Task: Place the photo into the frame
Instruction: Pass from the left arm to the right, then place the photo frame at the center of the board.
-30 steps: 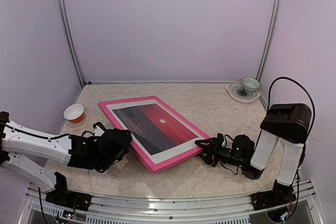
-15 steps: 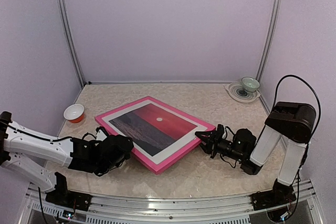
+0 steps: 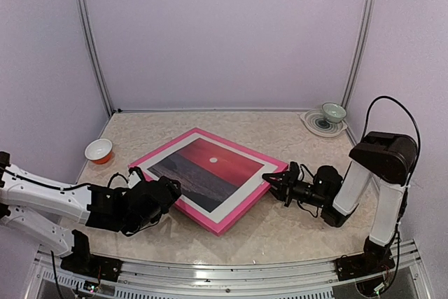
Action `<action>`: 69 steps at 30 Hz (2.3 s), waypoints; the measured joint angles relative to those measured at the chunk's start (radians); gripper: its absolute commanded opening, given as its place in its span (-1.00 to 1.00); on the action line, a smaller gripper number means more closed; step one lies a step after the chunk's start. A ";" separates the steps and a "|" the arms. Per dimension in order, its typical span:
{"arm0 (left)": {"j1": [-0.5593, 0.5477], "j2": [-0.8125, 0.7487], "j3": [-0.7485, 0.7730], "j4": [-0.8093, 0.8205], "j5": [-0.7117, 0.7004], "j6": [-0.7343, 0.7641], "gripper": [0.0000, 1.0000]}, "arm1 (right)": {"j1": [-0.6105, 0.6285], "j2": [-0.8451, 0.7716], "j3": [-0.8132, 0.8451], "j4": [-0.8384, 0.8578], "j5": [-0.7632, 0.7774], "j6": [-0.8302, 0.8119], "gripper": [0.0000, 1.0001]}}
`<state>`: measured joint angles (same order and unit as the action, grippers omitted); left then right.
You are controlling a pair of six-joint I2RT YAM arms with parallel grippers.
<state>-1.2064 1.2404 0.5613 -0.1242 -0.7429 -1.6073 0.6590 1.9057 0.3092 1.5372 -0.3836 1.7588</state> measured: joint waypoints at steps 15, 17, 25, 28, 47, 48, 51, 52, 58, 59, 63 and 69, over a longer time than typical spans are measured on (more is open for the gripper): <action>0.000 -0.136 0.000 -0.091 -0.056 0.082 0.82 | -0.153 0.076 0.141 -0.111 -0.347 -0.159 -0.64; 0.000 -0.146 0.001 -0.097 -0.063 0.095 0.84 | -0.178 0.051 0.165 -0.193 -0.399 -0.203 -0.62; 0.000 -0.153 0.023 -0.140 -0.082 0.143 0.88 | -0.270 -0.052 0.348 -0.675 -0.580 -0.474 -0.54; 0.002 -0.164 0.024 -0.150 -0.085 0.158 0.89 | -0.302 -0.063 0.420 -0.859 -0.618 -0.606 -0.48; 0.474 -0.174 0.039 -0.074 0.035 0.434 0.98 | -0.460 -0.058 0.554 -1.420 -0.721 -1.012 -0.44; 0.498 -0.141 0.053 -0.067 0.041 0.456 0.98 | -0.462 -0.058 0.554 -1.426 -0.721 -1.017 -0.43; 0.556 -0.030 0.102 -0.040 0.065 0.506 0.98 | -0.468 -0.056 0.554 -1.440 -0.720 -1.029 -0.43; 0.579 0.016 0.122 -0.031 0.080 0.520 0.98 | -0.470 -0.055 0.554 -1.444 -0.720 -1.032 -0.43; 0.642 0.244 0.185 0.029 0.144 0.586 0.98 | -0.480 -0.051 0.554 -1.470 -0.719 -1.051 -0.42; 0.642 0.276 0.197 0.034 0.151 0.595 0.98 | -0.481 -0.051 0.555 -1.474 -0.719 -1.055 -0.41; 0.643 0.371 0.232 0.077 0.193 0.637 0.98 | -0.481 -0.046 0.562 -1.490 -0.711 -1.068 -0.40; 0.652 0.484 0.266 0.143 0.279 0.682 0.98 | -0.481 -0.037 0.583 -1.522 -0.684 -1.098 -0.34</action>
<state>-0.5549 1.7241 0.8272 0.0193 -0.4641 -0.9257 0.1780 1.8683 0.8925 0.0151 -1.0672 0.6605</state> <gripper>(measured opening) 0.988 0.319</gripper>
